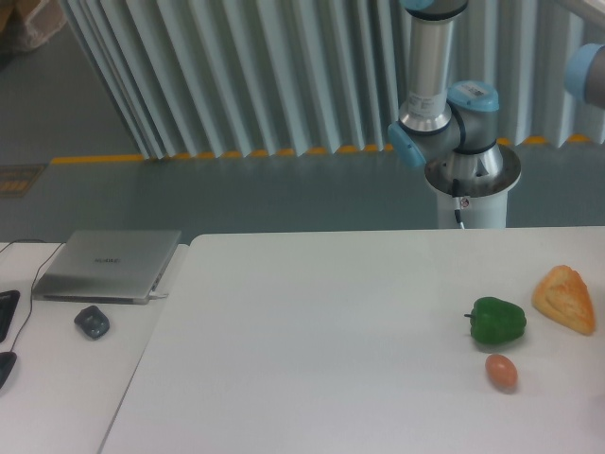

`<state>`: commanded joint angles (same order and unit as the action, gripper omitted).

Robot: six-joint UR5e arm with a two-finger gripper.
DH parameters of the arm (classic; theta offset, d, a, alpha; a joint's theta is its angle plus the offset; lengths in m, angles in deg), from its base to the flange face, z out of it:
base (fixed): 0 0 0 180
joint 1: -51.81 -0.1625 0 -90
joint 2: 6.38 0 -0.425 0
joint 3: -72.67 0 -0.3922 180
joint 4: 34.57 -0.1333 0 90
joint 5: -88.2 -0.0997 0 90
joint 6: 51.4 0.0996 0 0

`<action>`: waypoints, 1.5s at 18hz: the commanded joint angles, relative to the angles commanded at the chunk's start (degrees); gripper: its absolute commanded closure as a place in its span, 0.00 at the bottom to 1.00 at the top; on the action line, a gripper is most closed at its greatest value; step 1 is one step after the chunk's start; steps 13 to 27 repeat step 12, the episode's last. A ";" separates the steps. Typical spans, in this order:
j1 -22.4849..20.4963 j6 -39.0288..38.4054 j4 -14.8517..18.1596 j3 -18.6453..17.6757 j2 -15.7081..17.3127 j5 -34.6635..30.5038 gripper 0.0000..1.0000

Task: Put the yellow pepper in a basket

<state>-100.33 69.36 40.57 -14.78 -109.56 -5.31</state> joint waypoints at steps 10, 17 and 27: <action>0.53 0.00 0.09 0.00 -0.35 0.97 0.00; 0.62 -0.09 0.09 0.00 -0.44 1.32 0.00; 0.62 -0.09 0.09 0.00 -0.44 1.32 0.00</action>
